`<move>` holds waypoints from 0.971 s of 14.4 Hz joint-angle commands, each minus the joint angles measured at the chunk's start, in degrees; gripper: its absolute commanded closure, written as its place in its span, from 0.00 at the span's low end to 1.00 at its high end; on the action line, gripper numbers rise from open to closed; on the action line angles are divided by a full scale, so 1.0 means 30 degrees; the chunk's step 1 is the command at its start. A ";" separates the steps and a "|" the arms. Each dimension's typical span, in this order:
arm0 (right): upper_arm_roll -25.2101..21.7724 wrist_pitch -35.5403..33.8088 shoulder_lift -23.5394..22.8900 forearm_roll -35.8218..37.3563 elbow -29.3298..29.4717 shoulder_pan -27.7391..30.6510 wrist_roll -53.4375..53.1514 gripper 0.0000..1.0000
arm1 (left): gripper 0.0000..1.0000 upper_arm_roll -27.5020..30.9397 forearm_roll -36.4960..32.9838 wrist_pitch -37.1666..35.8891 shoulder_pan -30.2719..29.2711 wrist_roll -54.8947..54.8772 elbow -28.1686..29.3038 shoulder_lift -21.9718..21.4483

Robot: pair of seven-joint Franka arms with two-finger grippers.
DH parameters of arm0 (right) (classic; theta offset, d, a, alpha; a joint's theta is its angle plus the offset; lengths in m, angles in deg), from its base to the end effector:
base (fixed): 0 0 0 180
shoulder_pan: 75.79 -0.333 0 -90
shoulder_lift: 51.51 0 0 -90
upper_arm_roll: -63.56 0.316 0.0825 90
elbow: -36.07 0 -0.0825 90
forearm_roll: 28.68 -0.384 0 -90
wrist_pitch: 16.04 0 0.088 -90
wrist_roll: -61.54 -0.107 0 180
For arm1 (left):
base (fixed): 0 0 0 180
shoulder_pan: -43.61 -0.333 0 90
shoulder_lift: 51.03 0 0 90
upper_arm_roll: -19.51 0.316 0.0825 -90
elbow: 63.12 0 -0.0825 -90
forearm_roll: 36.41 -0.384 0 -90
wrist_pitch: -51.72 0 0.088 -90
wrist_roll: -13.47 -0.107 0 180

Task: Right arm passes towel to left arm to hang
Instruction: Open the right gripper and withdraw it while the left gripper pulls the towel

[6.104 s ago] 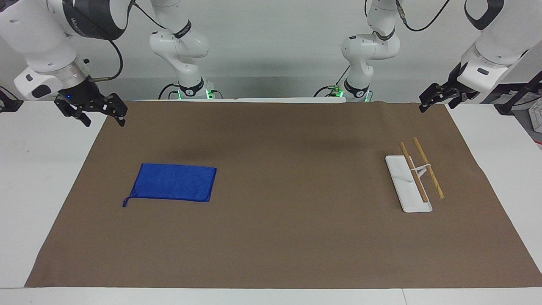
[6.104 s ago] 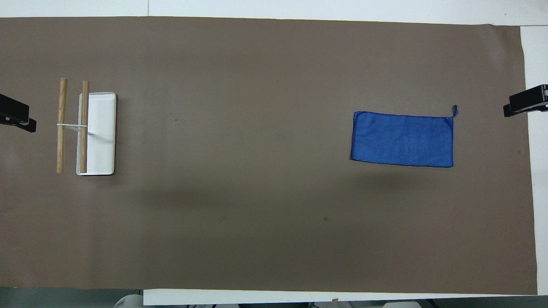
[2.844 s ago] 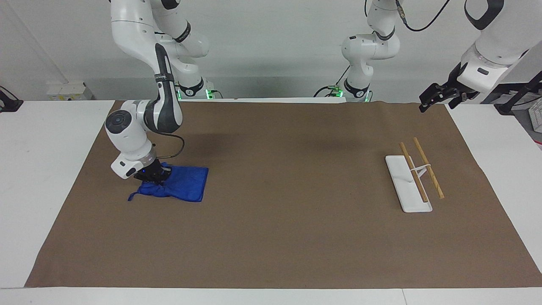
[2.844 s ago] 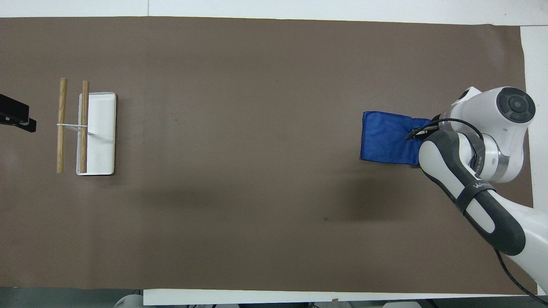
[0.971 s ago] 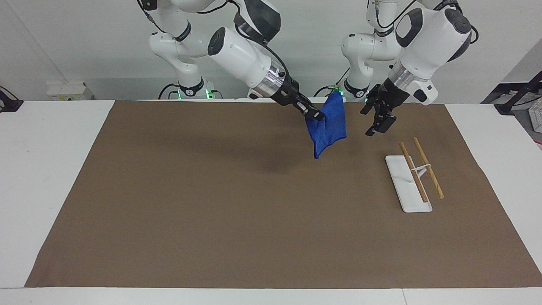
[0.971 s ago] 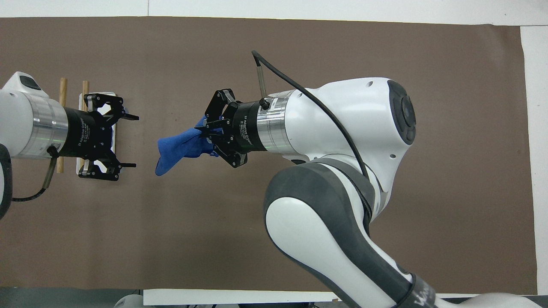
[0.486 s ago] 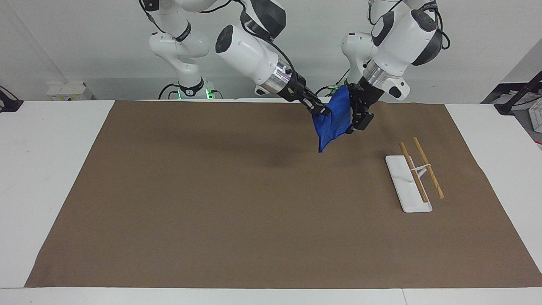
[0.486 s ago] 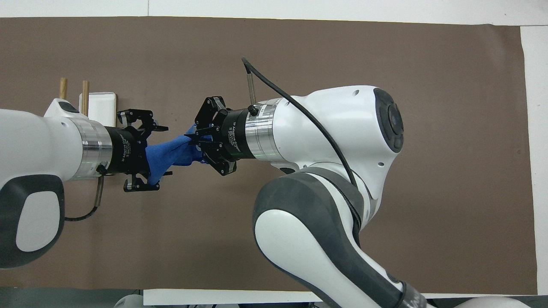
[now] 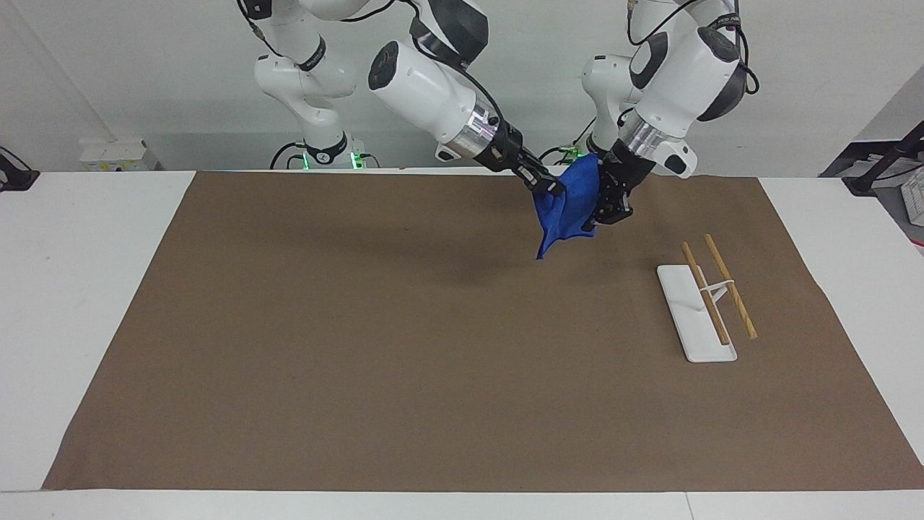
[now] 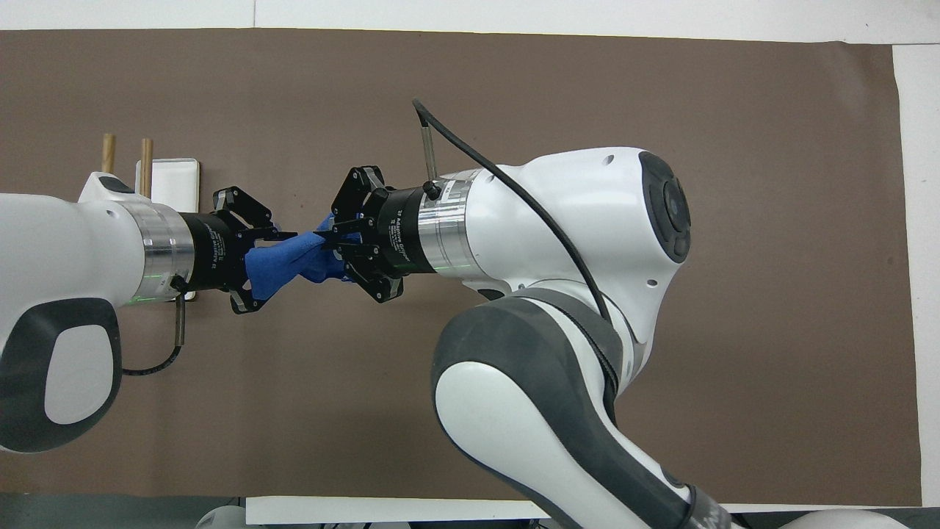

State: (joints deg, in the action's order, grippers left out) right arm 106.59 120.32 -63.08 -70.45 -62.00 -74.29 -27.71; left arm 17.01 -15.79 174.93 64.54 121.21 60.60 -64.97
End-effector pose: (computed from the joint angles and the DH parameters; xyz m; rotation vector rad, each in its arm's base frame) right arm 0.5067 0.4081 0.5549 -1.8571 1.4040 0.6081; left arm 0.4567 -0.2153 0.5258 1.9083 2.0339 -0.2654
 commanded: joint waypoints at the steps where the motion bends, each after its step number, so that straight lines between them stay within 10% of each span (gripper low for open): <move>1: 0.0396 0.0335 -0.0274 -0.0316 0.0259 0.0200 0.0041 1.00 | 1.00 -0.0016 0.0394 0.0327 -0.0178 0.0095 0.0360 -0.0158; 5: 0.0396 0.0248 -0.0274 -0.0170 0.0259 0.0200 0.0071 0.99 | 1.00 0.0042 0.0394 0.0297 -0.0236 -0.0022 0.0302 -0.0158; 6: 0.0396 0.0015 -0.0245 -0.0170 0.0259 0.0229 0.0071 0.85 | 1.00 0.0042 0.0394 0.0297 -0.0324 -0.0023 0.0302 -0.0158; 8: 0.0366 0.0012 -0.0158 0.0062 0.0259 0.0229 0.0245 0.13 | 1.00 0.0042 0.0365 0.0297 -0.0412 -0.0081 0.0273 -0.0129; 9: 0.0366 -0.0103 0.0017 0.0616 0.0230 0.0258 0.0710 0.00 | 1.00 0.0042 0.0365 0.0297 -0.0383 -0.0226 0.0244 -0.0129; 14: -0.0013 -0.1740 0.0983 0.4651 -0.0557 0.0492 0.5827 0.00 | 1.00 0.0071 0.0365 0.0589 -0.2573 -0.5372 0.0155 0.0135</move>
State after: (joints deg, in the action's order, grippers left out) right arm 106.65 117.47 -62.23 -61.20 -61.71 -73.98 -17.29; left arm 17.31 -15.76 175.56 60.48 112.12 60.61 -64.77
